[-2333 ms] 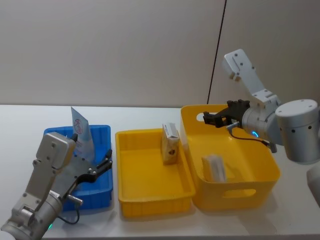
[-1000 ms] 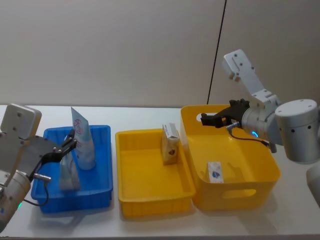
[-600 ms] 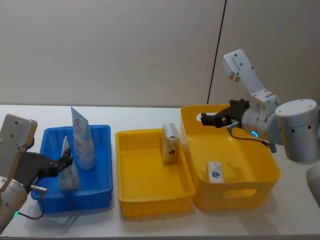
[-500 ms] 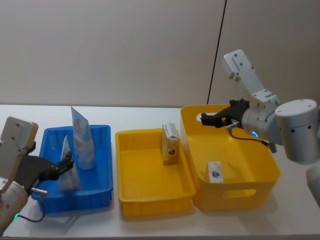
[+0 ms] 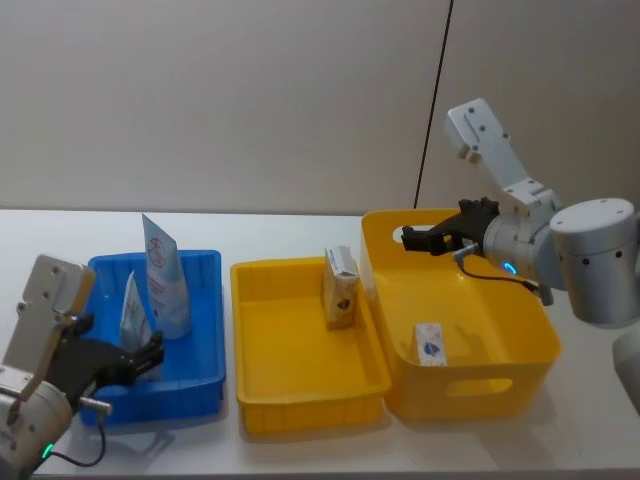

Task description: Bimanual collaborative sorting of washing and personal care products

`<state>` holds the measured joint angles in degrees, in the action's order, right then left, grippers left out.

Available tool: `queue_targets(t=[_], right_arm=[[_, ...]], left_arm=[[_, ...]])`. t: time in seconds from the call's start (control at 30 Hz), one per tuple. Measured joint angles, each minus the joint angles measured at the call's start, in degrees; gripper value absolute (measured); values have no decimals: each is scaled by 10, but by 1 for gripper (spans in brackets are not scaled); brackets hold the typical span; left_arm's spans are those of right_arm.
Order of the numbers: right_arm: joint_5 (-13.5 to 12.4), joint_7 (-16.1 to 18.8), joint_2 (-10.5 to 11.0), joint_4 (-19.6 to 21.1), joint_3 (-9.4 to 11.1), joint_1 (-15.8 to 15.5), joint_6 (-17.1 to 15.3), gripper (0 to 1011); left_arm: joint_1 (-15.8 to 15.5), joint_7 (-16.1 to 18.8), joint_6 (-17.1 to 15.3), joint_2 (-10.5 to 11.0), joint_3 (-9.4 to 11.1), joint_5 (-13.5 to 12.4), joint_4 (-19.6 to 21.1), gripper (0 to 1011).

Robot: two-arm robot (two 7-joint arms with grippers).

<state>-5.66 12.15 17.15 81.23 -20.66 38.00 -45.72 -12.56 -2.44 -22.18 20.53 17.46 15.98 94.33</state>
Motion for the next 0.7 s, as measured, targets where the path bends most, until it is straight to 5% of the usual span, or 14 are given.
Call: queue_targets(t=[0.7], right_arm=[[0,0,0,0,0,0,0,1004]], left_arm=[[-8,-3,9,-17,21,-28,-39,1001]])
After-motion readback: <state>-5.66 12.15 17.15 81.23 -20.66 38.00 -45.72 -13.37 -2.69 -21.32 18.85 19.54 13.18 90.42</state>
